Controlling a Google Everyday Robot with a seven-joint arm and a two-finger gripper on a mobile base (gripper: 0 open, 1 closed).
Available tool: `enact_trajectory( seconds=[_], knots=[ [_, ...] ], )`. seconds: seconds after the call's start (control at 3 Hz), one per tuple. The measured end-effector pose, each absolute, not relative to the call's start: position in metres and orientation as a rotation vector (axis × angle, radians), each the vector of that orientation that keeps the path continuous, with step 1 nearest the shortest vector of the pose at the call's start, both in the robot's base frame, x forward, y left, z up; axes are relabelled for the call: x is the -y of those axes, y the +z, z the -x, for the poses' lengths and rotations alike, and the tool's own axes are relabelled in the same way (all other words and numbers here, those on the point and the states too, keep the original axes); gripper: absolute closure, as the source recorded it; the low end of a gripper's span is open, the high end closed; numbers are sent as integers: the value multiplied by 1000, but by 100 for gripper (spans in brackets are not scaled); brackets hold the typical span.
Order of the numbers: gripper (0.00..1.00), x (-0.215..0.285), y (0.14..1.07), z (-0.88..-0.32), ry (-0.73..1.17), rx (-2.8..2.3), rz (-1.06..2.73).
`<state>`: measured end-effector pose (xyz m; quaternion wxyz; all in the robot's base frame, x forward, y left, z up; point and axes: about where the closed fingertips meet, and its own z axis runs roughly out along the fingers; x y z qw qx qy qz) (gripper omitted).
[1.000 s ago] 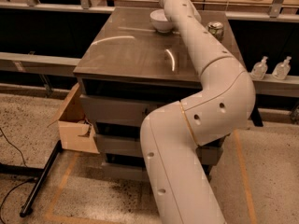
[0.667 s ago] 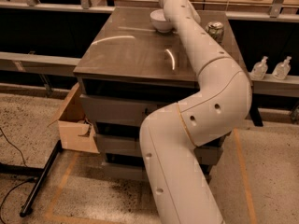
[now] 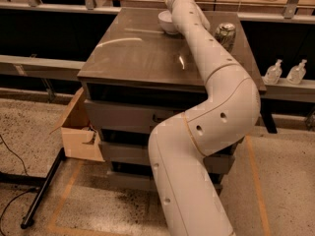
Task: Place orange can into white bowl
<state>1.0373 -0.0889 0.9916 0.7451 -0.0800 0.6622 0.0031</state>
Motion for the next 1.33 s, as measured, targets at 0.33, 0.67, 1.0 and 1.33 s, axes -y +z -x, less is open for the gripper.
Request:
enact_trajectory(
  seconds=[0.33, 0.67, 1.0, 1.33],
  knots=[
    [86, 93, 980, -1041, 0, -1457, 161],
    [62, 96, 968, -1045, -7, -1462, 151],
    [39, 96, 959, -1048, -9, -1467, 144],
    [16, 95, 952, -1050, -9, -1473, 144]
  ],
)
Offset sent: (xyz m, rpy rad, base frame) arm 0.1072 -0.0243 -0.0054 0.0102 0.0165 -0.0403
